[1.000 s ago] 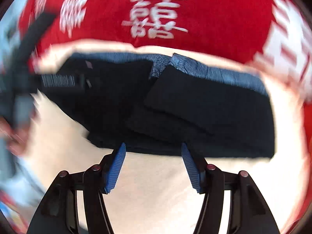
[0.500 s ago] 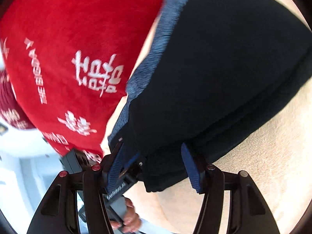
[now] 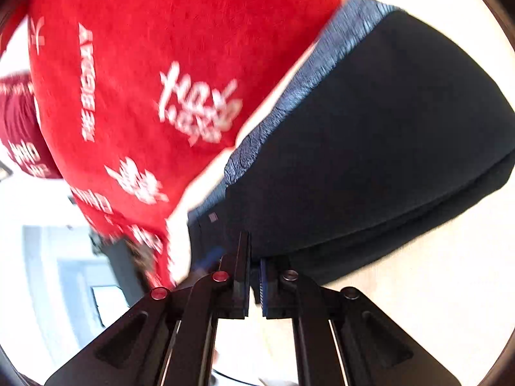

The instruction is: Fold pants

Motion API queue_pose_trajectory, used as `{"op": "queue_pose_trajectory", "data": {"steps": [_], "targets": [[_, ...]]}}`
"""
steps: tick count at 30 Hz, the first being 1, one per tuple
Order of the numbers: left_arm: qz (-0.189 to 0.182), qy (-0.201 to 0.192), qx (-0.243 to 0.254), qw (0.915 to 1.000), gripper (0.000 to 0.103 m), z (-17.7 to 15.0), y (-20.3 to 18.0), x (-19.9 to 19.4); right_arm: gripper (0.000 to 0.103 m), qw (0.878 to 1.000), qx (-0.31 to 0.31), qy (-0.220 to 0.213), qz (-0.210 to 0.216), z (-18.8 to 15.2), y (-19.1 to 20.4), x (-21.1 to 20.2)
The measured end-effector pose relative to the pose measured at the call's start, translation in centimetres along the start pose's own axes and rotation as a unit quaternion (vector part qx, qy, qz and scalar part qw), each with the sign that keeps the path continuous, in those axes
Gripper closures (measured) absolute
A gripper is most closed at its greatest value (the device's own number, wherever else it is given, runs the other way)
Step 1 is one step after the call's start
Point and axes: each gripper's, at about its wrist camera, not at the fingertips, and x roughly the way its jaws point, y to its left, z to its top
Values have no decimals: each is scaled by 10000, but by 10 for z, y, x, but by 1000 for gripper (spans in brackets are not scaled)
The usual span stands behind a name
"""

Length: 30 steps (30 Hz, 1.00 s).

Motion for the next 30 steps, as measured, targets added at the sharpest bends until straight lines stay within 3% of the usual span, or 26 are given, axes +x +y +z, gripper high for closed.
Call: {"op": "queue_pose_trajectory", "data": {"steps": [3, 5, 8, 10, 11, 13, 14, 16, 19, 21, 23, 25, 30], "targets": [[127, 42, -34, 9999, 23, 3, 6, -1, 98, 9987, 268, 173, -402, -6, -25, 33], [147, 88, -32, 9998, 23, 4, 5, 0, 99, 9984, 501, 123, -233, -8, -35, 37], [183, 69, 97, 9998, 23, 7, -4, -1, 92, 9984, 51, 443, -338, -9, -23, 26], [180, 95, 170, 9996, 23, 11, -16, -1, 69, 9960, -347, 727, -378, -8, -8, 12], [175, 94, 180, 9996, 23, 12, -21, -3, 64, 9951, -619, 671, -388, -5, 0, -5], [104, 52, 174, 9998, 23, 20, -33, -9, 42, 9932, -1022, 287, -480, 5, 4, -38], [43, -7, 181, 9998, 23, 26, -43, -14, 39, 9917, -1143, -52, -587, 20, 2, -61], [-55, -98, 240, 9997, 23, 37, -58, -19, 39, 9912, -1040, -443, -682, 52, -14, -91], [-168, -134, 406, 9989, 23, 55, -89, -13, 39, 9942, -467, -627, -734, 108, -55, -108], [-235, -105, 467, 9986, 23, 66, -110, -1, 50, 9966, -178, -520, -619, 140, -81, -103], [-317, -88, 515, 9981, 23, 73, -128, 12, 53, 9994, 45, -212, -259, 165, -95, -82], [-336, -77, 549, 9979, 23, 78, -143, 26, 61, 9994, 283, 212, -58, 178, -109, -55], [-74, 293, 531, 9981, 23, 69, -144, 60, 68, 9986, 288, 361, 263, 172, -115, -63]]}}
